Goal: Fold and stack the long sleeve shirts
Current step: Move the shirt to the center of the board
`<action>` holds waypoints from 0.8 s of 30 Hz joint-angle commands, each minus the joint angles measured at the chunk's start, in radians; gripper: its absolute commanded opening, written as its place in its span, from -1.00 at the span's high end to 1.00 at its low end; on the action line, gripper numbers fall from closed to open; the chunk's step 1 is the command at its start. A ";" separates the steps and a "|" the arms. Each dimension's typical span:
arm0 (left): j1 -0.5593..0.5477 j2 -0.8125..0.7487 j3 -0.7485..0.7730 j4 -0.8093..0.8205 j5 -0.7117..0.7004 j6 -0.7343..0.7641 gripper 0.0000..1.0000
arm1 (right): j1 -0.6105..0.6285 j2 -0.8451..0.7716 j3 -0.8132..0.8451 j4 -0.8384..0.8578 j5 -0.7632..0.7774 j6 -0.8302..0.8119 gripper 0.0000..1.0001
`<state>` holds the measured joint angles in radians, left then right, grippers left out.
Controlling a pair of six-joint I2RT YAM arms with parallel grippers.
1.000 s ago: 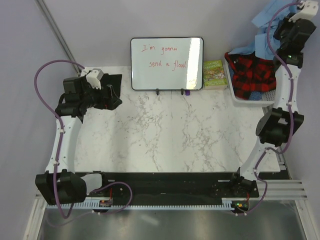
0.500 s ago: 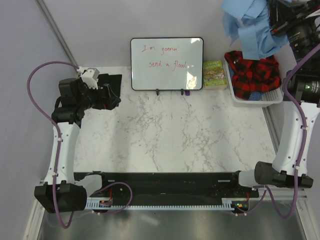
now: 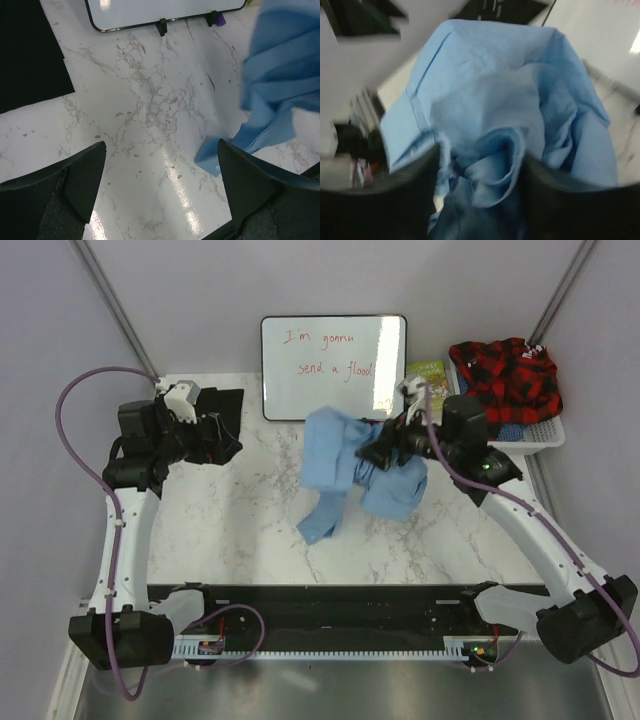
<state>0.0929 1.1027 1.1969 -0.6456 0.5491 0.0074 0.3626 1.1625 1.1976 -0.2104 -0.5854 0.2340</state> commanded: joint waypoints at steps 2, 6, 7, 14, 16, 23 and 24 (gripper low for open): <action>0.001 -0.018 -0.068 -0.017 0.087 0.129 -0.99 | 0.053 0.032 -0.102 -0.217 0.104 -0.226 -0.96; 0.001 -0.030 -0.137 -0.049 0.117 0.224 -0.99 | 0.024 -0.003 -0.150 -0.208 0.064 -0.274 -0.96; -0.001 -0.027 -0.155 -0.052 0.142 0.252 -0.99 | 0.032 0.006 -0.150 -0.207 0.029 -0.272 -0.96; 0.004 0.022 -0.275 -0.058 0.253 0.186 -0.95 | 0.229 0.256 -0.053 -0.227 0.180 -0.314 -0.85; 0.010 0.026 -0.293 -0.058 0.288 0.160 -0.93 | 0.290 0.301 -0.030 -0.212 0.199 -0.317 -0.83; -0.080 -0.049 -0.301 -0.089 0.341 0.278 -0.99 | 0.294 0.364 -0.006 -0.317 0.288 -0.377 -0.86; -0.140 -0.061 -0.300 -0.086 0.281 0.285 -0.99 | 0.279 0.350 -0.021 -0.345 0.289 -0.390 -0.87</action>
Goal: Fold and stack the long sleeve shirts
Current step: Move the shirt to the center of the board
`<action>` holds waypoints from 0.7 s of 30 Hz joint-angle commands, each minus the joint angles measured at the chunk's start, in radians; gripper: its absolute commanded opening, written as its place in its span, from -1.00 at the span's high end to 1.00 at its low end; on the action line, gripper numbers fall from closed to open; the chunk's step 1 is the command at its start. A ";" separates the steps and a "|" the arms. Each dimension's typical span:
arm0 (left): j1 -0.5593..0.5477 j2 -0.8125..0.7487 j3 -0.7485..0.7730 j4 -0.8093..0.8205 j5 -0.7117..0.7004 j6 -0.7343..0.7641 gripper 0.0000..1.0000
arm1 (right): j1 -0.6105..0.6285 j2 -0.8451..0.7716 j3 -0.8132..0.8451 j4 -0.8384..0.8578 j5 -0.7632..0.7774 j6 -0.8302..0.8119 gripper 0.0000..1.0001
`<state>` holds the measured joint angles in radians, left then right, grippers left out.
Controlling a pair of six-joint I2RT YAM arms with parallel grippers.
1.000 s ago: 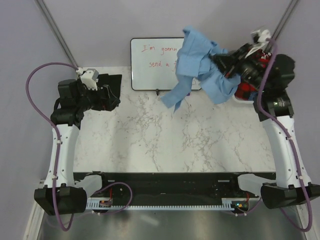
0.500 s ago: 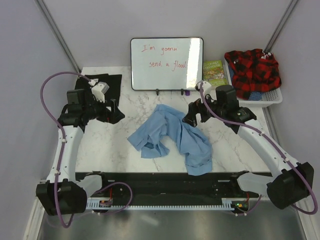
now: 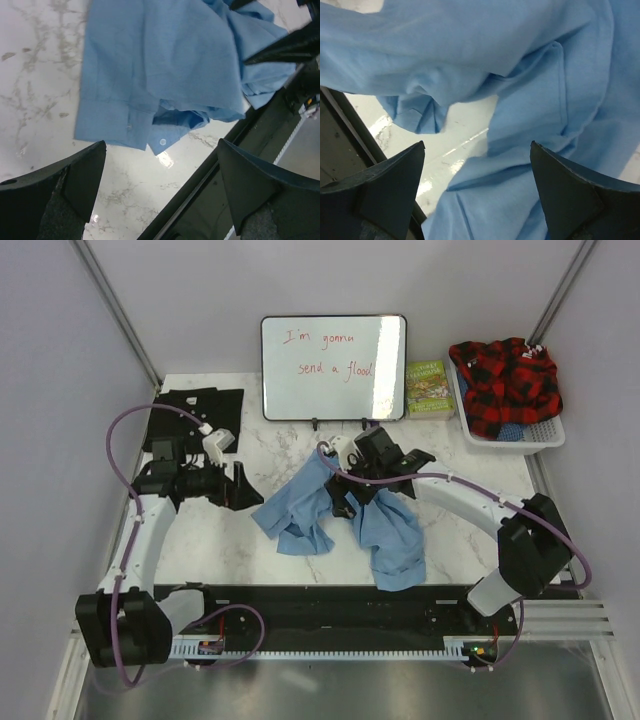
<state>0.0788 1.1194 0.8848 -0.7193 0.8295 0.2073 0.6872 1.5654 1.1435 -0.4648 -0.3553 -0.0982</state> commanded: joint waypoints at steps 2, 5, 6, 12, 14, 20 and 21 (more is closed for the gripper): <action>-0.230 -0.072 0.025 0.015 -0.062 0.075 -0.99 | -0.100 -0.096 0.013 -0.183 0.071 -0.087 -0.91; -0.351 -0.008 0.037 0.064 -0.174 0.055 -0.99 | -0.144 -0.165 -0.053 -0.267 0.124 -0.162 -0.96; -0.387 0.011 0.040 0.078 -0.240 0.066 -0.99 | -0.147 -0.182 -0.097 -0.276 0.136 -0.172 -0.96; -0.599 0.186 0.098 0.121 -0.455 0.084 -0.61 | -0.173 -0.167 -0.162 -0.291 0.160 -0.161 -0.93; -0.600 0.217 0.123 0.094 -0.495 0.090 0.25 | -0.187 -0.127 -0.147 -0.290 0.206 -0.198 -0.46; -0.352 0.108 0.186 -0.074 -0.540 0.251 0.96 | -0.376 -0.104 0.002 -0.399 0.234 -0.372 1.00; -0.323 0.103 0.203 -0.104 -0.538 0.308 0.97 | -0.389 -0.102 0.022 -0.408 0.230 -0.421 1.00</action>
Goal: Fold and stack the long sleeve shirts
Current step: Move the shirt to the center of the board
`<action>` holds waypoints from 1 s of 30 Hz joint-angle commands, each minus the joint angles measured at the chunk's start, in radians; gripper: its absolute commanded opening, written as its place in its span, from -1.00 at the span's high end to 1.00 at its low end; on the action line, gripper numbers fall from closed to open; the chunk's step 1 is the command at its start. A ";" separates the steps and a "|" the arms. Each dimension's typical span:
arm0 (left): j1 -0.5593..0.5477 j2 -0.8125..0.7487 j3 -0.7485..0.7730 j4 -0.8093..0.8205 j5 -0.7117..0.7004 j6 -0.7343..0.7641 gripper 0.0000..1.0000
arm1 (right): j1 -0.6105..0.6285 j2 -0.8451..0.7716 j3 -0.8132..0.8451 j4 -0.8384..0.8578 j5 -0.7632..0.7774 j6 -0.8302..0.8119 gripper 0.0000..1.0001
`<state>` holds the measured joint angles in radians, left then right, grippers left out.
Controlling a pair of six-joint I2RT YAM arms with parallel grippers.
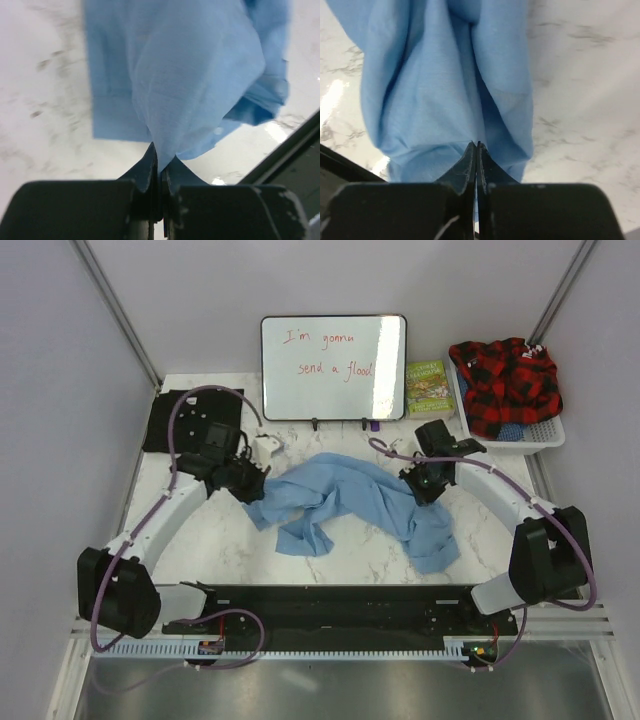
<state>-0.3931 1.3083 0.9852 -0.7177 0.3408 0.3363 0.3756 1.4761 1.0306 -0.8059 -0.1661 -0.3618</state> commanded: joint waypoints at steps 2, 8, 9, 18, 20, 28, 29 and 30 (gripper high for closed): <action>0.198 -0.086 0.142 -0.138 -0.039 0.220 0.96 | -0.080 0.015 0.196 -0.072 0.021 -0.195 1.00; 0.261 0.149 0.299 -0.040 -0.147 0.094 0.60 | -0.096 0.210 0.460 -0.104 0.071 -0.178 0.22; 0.284 0.167 0.347 -0.040 -0.135 0.078 0.31 | -0.119 0.205 0.476 -0.117 0.066 -0.180 -0.03; 0.043 -0.101 0.063 -0.101 0.158 0.221 -0.99 | -0.155 -0.045 0.203 -0.196 -0.042 -0.296 -0.46; -0.039 -0.119 -0.009 -0.085 0.162 0.193 -0.99 | -0.153 -0.036 0.155 -0.162 -0.052 -0.284 -0.40; -0.348 -0.017 -0.167 0.064 -0.015 0.193 -0.99 | -0.153 0.058 0.201 -0.107 -0.081 -0.247 -0.34; -0.371 -0.001 -0.183 0.075 -0.049 0.196 -0.99 | -0.155 0.059 0.206 -0.107 -0.084 -0.244 -0.34; -0.412 0.009 -0.194 0.092 -0.068 0.198 -0.99 | -0.158 0.059 0.212 -0.111 -0.093 -0.243 -0.33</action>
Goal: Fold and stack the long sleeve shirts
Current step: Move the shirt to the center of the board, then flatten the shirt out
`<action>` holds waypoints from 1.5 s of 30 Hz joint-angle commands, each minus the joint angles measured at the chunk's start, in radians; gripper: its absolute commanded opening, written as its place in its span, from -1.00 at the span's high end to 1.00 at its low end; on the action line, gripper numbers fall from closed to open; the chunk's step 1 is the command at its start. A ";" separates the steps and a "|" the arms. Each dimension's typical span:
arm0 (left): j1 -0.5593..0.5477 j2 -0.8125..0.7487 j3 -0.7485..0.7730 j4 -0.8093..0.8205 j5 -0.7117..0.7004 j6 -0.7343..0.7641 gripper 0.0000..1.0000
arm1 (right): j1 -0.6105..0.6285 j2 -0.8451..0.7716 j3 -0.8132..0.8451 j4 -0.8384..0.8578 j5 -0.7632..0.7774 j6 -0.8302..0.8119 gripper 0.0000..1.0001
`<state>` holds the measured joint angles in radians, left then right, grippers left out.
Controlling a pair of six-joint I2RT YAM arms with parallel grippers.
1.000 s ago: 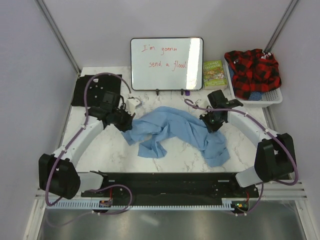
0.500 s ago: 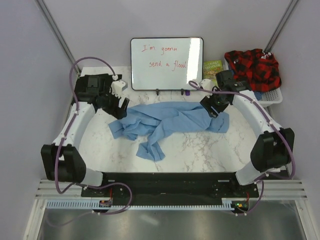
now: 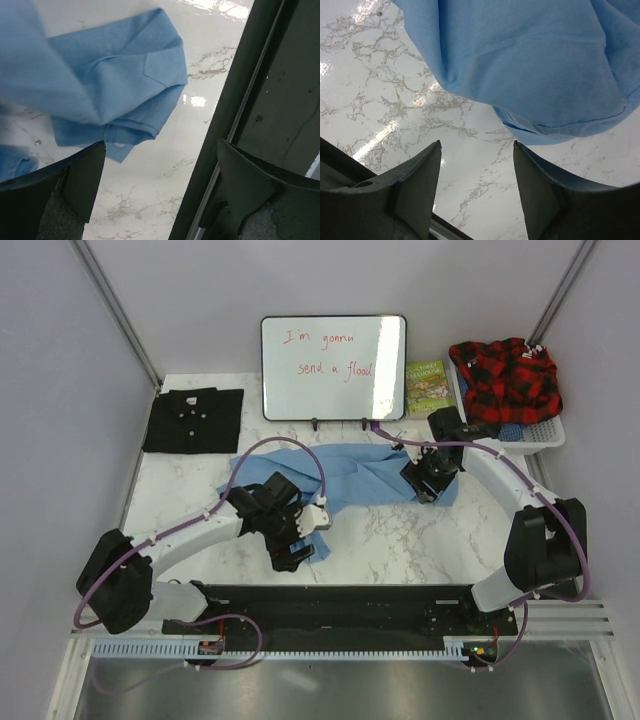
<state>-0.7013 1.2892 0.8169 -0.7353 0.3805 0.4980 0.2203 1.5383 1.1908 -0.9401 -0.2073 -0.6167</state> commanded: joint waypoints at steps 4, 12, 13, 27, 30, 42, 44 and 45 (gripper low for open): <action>-0.159 0.102 -0.064 0.204 -0.207 0.027 -0.85 | -0.006 -0.023 0.072 0.017 -0.075 0.011 -0.34; -0.158 0.004 -0.007 0.113 -0.203 -0.021 0.96 | -0.036 -0.052 0.075 0.036 -0.106 -0.011 -0.39; -0.149 -0.028 0.010 0.100 -0.200 -0.022 0.97 | -0.038 -0.053 0.078 0.044 -0.096 -0.015 -0.39; -0.213 -0.147 0.070 0.020 -0.060 0.108 -0.98 | -0.059 -0.024 0.088 0.015 -0.069 -0.057 -0.43; -0.239 -0.104 0.044 0.128 -0.089 0.168 -0.98 | -0.071 -0.017 0.102 -0.003 -0.083 -0.052 -0.44; -0.251 0.180 -0.093 0.436 -0.192 0.379 -0.85 | -0.096 -0.001 0.159 -0.052 -0.124 -0.066 -0.75; -0.254 0.191 -0.090 0.430 -0.193 0.378 -0.39 | -0.098 0.003 0.170 -0.057 -0.132 -0.066 -0.75; -0.256 0.180 -0.081 0.391 -0.189 0.358 -0.05 | -0.098 0.003 0.180 -0.055 -0.136 -0.064 -0.76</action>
<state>-0.9451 1.4586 0.7361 -0.3882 0.2142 0.7967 0.1276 1.5341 1.3090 -0.9756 -0.3008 -0.6697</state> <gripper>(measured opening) 0.764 0.876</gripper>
